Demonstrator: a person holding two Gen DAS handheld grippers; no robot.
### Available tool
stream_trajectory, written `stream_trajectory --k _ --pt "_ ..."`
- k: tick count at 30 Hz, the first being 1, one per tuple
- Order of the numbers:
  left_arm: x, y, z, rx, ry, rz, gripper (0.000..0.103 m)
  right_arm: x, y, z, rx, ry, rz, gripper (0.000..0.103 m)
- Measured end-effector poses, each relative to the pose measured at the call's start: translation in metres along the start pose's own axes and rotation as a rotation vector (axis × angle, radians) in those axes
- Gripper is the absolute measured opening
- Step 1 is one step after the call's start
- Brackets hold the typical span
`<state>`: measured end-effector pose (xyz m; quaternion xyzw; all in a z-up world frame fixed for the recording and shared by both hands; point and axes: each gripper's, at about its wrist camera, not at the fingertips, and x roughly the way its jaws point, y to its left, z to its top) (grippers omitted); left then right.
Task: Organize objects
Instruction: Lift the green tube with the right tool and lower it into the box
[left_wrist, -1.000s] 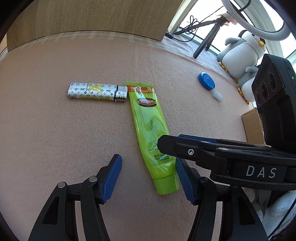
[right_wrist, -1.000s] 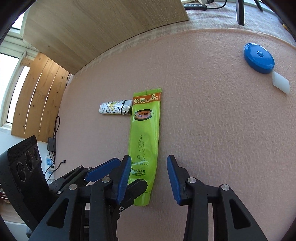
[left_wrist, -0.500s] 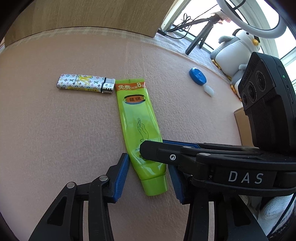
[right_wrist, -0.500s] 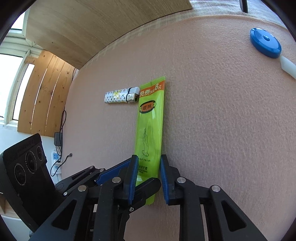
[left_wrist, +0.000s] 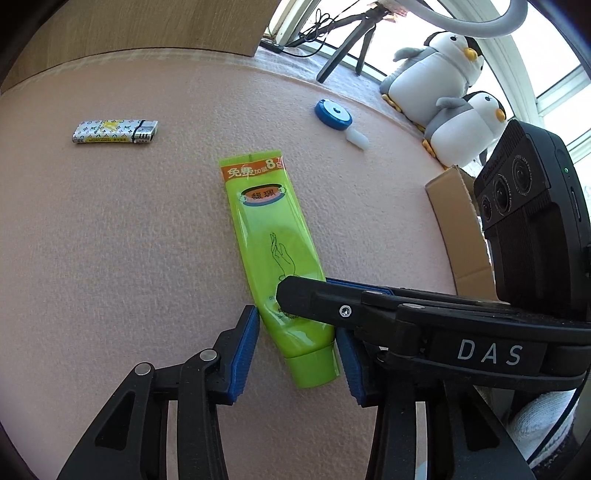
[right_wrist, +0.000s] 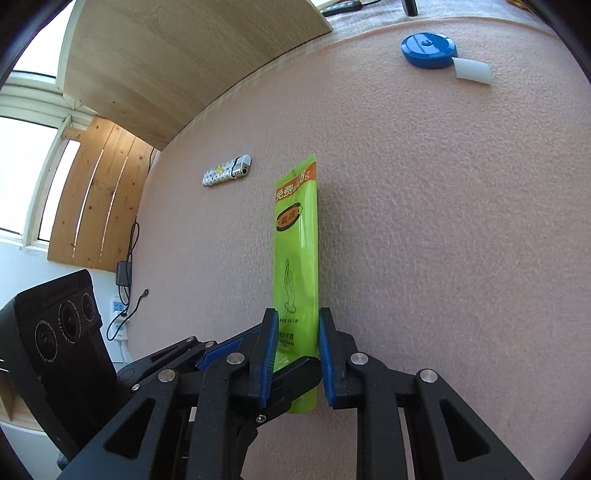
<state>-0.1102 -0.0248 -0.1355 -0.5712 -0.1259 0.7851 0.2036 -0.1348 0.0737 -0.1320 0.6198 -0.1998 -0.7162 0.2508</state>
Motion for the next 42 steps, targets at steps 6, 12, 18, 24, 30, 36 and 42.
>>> stream_trajectory --k 6,12,18,24,30,36,42 --pt "-0.004 -0.054 0.003 0.065 -0.027 -0.029 0.046 -0.052 -0.016 -0.01 0.002 -0.085 -0.015 0.019" --pt "0.004 -0.117 0.008 0.145 -0.04 -0.067 0.046 -0.106 -0.043 -0.018 0.025 -0.169 -0.033 0.019" --pt "0.026 -0.185 0.012 0.211 -0.035 -0.113 0.046 -0.158 -0.082 -0.026 0.063 -0.242 -0.063 0.019" --pt "0.053 -0.246 0.01 0.273 -0.01 -0.154 0.046 -0.2 -0.127 -0.038 0.113 -0.296 -0.093 0.019" --pt "0.081 -0.299 0.009 0.328 0.016 -0.179 0.046 -0.233 -0.169 -0.048 0.163 -0.335 -0.112 0.019" --pt "0.102 -0.332 0.006 0.37 0.036 -0.181 0.046 -0.251 -0.199 -0.056 0.2 -0.352 -0.121 0.019" --pt "0.112 -0.35 0.003 0.392 0.043 -0.172 0.046 -0.26 -0.214 -0.058 0.205 -0.358 -0.131 0.019"
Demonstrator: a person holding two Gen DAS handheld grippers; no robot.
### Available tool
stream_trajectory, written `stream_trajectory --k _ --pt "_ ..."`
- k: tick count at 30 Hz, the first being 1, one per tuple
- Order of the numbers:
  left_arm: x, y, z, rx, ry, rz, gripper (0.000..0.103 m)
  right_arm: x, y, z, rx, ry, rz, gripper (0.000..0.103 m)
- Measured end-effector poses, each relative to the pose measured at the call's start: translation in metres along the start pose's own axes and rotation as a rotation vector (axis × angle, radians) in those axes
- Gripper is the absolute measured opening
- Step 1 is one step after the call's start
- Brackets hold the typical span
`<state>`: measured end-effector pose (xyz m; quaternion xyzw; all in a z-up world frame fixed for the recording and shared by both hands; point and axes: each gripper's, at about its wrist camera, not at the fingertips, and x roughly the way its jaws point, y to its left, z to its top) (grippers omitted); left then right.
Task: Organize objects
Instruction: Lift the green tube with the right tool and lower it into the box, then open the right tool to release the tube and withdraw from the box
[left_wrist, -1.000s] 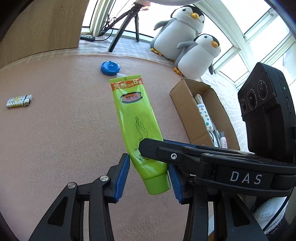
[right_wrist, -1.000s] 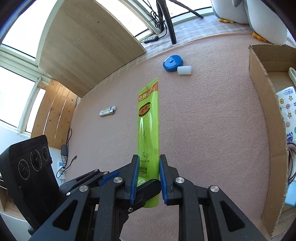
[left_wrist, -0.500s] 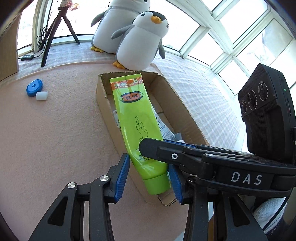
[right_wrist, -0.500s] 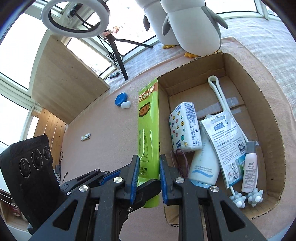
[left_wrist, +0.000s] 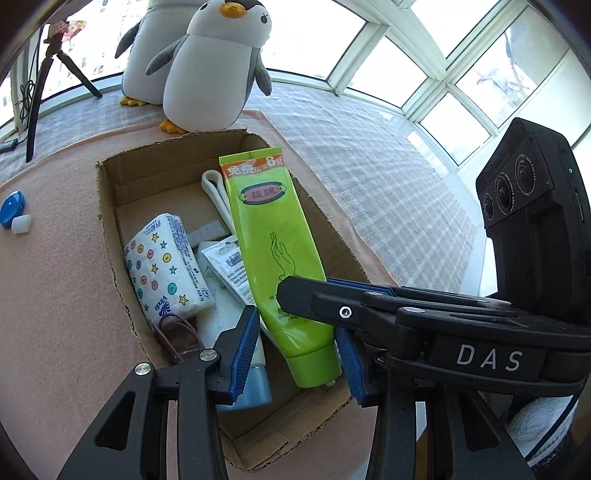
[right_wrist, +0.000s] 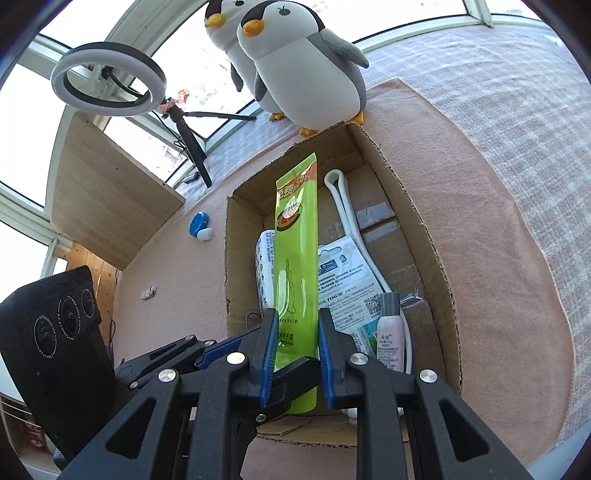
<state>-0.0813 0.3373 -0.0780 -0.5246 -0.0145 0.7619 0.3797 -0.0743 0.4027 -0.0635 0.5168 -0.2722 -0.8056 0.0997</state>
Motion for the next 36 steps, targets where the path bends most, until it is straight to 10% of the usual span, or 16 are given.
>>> stream_trajectory --k 20,24,36 --pt "0.007 -0.011 0.001 0.053 0.007 0.065 0.048 -0.003 -0.007 0.0 -0.008 -0.013 -0.02 0.02" --pt "0.003 -0.006 -0.001 0.046 0.004 0.082 0.063 -0.006 -0.005 0.0 -0.009 -0.03 -0.079 0.051" --pt "-0.025 0.021 -0.014 0.005 -0.017 0.091 0.063 0.001 0.009 -0.003 -0.007 -0.04 -0.083 0.051"
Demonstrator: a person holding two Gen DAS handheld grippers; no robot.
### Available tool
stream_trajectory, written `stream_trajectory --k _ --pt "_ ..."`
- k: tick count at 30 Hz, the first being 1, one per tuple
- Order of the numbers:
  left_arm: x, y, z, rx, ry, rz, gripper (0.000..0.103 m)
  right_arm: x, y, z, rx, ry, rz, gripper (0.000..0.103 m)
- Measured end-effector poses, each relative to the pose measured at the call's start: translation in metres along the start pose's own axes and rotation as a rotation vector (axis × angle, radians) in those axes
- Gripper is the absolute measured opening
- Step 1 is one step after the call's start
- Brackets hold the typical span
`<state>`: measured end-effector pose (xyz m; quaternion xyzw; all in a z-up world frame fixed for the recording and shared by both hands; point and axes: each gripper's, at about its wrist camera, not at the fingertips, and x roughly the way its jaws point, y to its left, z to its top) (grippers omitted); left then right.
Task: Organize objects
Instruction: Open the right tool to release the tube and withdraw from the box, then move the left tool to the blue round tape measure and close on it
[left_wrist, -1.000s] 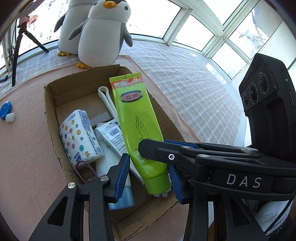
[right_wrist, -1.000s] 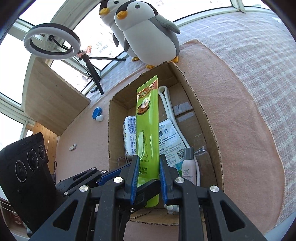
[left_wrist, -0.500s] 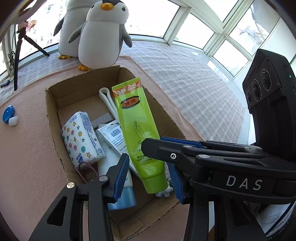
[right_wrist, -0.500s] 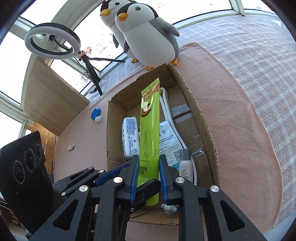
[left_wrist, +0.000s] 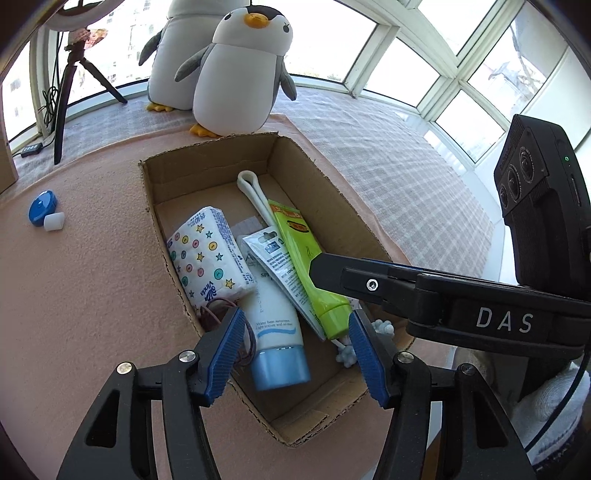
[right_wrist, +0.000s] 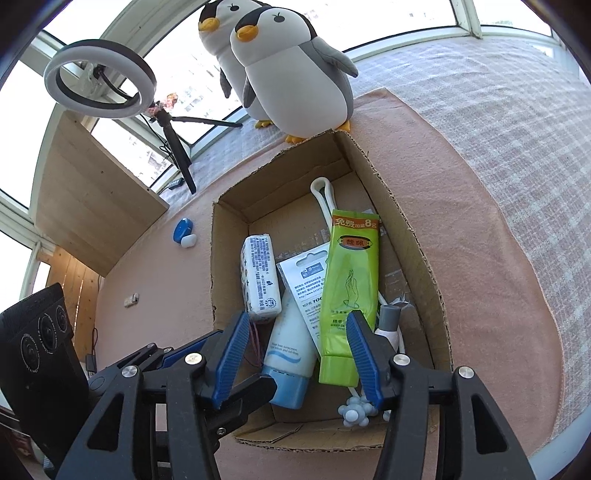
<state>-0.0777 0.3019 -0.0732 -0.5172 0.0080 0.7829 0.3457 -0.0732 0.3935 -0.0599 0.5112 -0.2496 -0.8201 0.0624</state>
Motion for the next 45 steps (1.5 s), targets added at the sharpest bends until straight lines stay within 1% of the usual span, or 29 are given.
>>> stream_trajectory --k 4,7,11,14,19,23,26,31,33,39,43,45 --pt "-0.014 0.02 -0.005 -0.027 -0.012 0.019 0.063 0.003 0.015 0.0 -0.023 -0.005 0.012 0.051" --pt "-0.026 0.042 -0.006 -0.054 -0.023 0.048 0.063 0.005 0.029 0.002 -0.043 -0.01 0.022 0.051" --pt "-0.039 0.078 -0.003 -0.103 -0.026 0.124 0.063 0.009 0.049 0.001 -0.079 -0.015 0.025 0.051" --pt "-0.049 0.113 0.0 -0.141 -0.028 0.175 0.063 0.012 0.063 -0.003 -0.104 -0.013 0.029 0.051" --pt "-0.062 0.169 0.018 -0.207 -0.041 0.245 0.063 0.013 0.083 -0.012 -0.144 -0.016 0.022 0.051" --pt "-0.065 0.21 0.043 -0.257 -0.05 0.292 0.062 0.012 0.097 -0.023 -0.169 -0.012 0.027 0.051" --pt "-0.059 0.235 0.067 -0.274 -0.058 0.345 0.062 0.01 0.105 -0.034 -0.18 -0.009 0.033 0.051" --pt "-0.032 0.272 0.103 -0.332 -0.041 0.373 0.062 0.009 0.11 -0.061 -0.202 0.021 0.03 0.051" --pt "-0.019 0.279 0.112 -0.321 -0.026 0.407 0.062 0.01 0.109 -0.071 -0.209 0.04 0.022 0.051" --pt "0.018 0.299 0.128 -0.345 0.012 0.445 0.062 0.009 0.097 -0.089 -0.192 0.064 -0.009 0.051" --pt "0.034 0.307 0.135 -0.348 0.022 0.454 0.062 0.011 0.087 -0.093 -0.161 0.078 -0.021 0.051" --pt "0.041 0.31 0.138 -0.35 0.03 0.453 0.062 0.01 0.084 -0.093 -0.152 0.075 -0.009 0.051"
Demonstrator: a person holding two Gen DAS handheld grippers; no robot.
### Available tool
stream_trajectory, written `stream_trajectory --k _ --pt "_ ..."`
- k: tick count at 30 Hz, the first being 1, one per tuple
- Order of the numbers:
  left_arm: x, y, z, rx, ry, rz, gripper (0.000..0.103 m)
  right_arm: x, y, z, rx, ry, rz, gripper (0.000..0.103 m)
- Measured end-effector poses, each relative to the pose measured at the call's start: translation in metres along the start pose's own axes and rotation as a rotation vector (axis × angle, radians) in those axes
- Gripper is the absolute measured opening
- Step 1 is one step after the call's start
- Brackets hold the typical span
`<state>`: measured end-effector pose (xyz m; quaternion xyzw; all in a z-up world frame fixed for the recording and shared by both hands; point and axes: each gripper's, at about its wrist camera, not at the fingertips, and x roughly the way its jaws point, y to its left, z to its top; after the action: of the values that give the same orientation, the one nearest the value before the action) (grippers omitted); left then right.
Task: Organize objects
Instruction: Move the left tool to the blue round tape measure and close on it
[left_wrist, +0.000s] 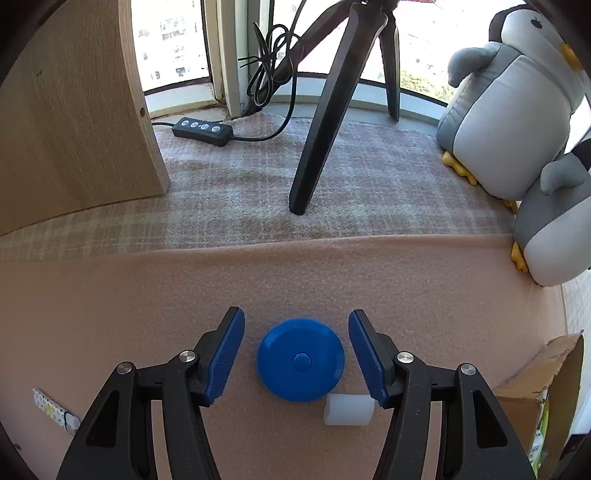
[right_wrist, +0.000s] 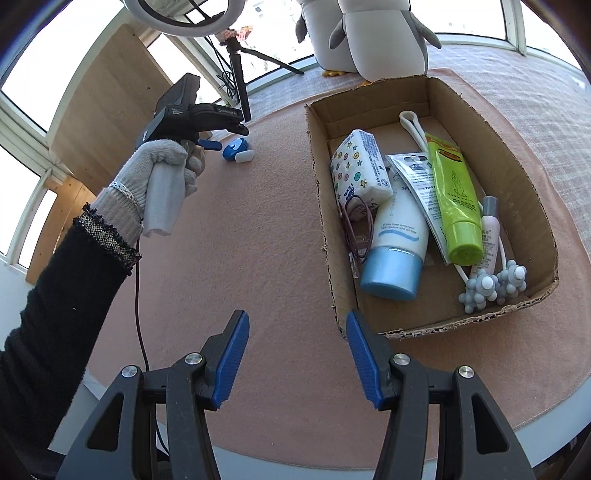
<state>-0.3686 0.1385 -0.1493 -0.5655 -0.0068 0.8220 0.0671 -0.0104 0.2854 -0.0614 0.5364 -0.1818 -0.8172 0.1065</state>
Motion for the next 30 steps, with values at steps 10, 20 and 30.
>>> stream_trajectory --k 10,20,30 --pt "0.004 0.003 -0.017 0.046 -0.007 0.016 0.052 -0.002 0.001 0.004 -0.005 -0.001 0.001 0.051" --pt "-0.027 0.032 -0.086 0.038 -0.045 -0.045 0.051 0.004 0.026 0.01 -0.06 -0.001 0.045 0.051" --pt "-0.072 0.027 -0.193 0.077 -0.045 -0.124 0.051 0.01 0.04 0.021 -0.08 -0.015 0.068 0.051"
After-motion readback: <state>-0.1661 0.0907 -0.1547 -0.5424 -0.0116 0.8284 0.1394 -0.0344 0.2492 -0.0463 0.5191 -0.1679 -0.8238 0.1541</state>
